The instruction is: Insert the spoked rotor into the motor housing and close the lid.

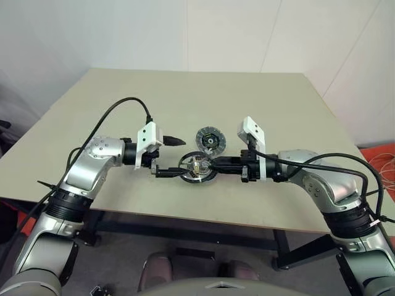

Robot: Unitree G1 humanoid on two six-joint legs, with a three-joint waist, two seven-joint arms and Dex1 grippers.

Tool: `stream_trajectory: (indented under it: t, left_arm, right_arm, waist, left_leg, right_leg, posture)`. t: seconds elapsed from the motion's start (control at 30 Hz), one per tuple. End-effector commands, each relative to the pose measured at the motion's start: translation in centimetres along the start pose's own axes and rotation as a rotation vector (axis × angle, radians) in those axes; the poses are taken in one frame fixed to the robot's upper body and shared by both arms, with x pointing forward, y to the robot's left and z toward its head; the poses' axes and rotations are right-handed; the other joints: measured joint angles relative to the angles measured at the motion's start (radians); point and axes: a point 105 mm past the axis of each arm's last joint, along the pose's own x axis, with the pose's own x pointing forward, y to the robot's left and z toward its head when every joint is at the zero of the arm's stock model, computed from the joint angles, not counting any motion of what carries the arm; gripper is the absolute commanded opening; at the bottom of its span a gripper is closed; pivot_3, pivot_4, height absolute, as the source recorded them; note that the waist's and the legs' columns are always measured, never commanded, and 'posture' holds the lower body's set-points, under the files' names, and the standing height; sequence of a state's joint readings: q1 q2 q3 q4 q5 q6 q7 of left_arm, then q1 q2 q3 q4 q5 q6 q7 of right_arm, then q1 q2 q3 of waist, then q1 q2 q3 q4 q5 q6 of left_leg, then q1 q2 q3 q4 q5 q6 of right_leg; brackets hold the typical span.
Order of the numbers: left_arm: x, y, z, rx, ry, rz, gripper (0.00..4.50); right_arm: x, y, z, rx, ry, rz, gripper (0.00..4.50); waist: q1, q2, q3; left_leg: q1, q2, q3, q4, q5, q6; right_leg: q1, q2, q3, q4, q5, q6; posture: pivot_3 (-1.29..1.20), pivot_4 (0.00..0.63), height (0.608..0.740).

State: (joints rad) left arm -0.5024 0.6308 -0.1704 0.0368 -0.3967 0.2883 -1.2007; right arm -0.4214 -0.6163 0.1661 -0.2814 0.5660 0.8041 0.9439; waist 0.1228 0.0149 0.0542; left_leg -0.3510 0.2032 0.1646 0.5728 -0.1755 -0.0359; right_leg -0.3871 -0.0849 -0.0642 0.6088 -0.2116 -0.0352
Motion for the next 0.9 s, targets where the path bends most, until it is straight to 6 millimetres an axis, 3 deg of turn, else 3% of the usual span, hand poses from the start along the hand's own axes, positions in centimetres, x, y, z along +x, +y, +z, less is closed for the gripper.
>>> stream_trajectory:
  t: [0.03, 0.33, 0.53, 0.63, 0.77, 0.9]
  left_arm:
    - [-2.8, 1.5, 1.7, -0.069, -0.039, 0.083, 4.5]
    - [-3.1, 0.0, 2.2, -0.172, -0.047, 0.022, 4.5]
    - [-7.0, 3.3, 3.5, -0.319, -0.204, 0.234, 4.5]
    - [-8.5, 3.3, 3.4, -0.38, -0.209, 0.266, 4.5]
    - [-10.2, 3.5, 1.6, -0.427, -0.162, 0.351, 4.5]
    - [-10.2, 2.8, 0.3, -0.451, -0.128, 0.364, 4.5]
  right_arm:
    - [0.0, -0.2, 1.2, -0.061, -0.03, -0.009, 0.2]
    - [1.0, -1.3, 1.8, -0.102, -0.062, -0.093, 0.03]
    - [1.0, -2.2, 2.8, -0.195, -0.087, -0.172, 0.03]
    - [1.1, -2.4, 2.7, -0.202, -0.086, -0.191, 0.03]
    - [1.0, -2.8, 2.2, -0.205, -0.064, -0.203, 0.03]
    - [0.1, -3.6, 0.6, -0.242, 0.032, -0.22, 0.03]
  waist:
    - [0.0, 0.0, 0.0]
    - [0.0, 0.0, 0.0]
    - [-0.002, 0.0, 0.0]
    - [-0.004, -0.001, 0.0]
    - [-0.004, -0.001, 0.0]
    - [-0.001, -0.002, 0.0]
  left_leg:
    - [0.0, 0.0, 0.0, 0.0, 0.0, 0.0]
    - [0.0, 0.0, 0.001, 0.0, 0.0, 0.0]
    - [0.0, 0.001, 0.001, 0.001, 0.0, -0.001]
    - [0.0, 0.001, 0.001, 0.001, 0.0, -0.001]
    - [0.0, 0.001, 0.001, 0.001, 0.0, 0.0]
    - [0.0, 0.001, 0.001, 0.001, 0.0, 0.0]
  right_leg:
    - [0.0, 0.0, 0.0, 0.0, 0.0, 0.0]
    - [0.0, 0.0, 0.001, 0.0, 0.0, -0.001]
    - [-0.001, 0.001, 0.001, 0.002, 0.0, 0.0]
    - [-0.001, 0.001, 0.001, 0.002, 0.0, 0.0]
    - [-0.001, 0.001, 0.001, 0.002, 0.0, 0.0]
    - [0.0, 0.001, 0.001, 0.001, 0.0, 0.0]
  posture:
    - [0.0, 0.0, 0.74]
    - [0.0, 0.0, 0.74]
    - [0.0, 0.0, 0.74]
    - [0.0, 0.0, 0.74]
    - [0.0, 0.0, 0.74]
    - [0.0, 0.0, 0.74]
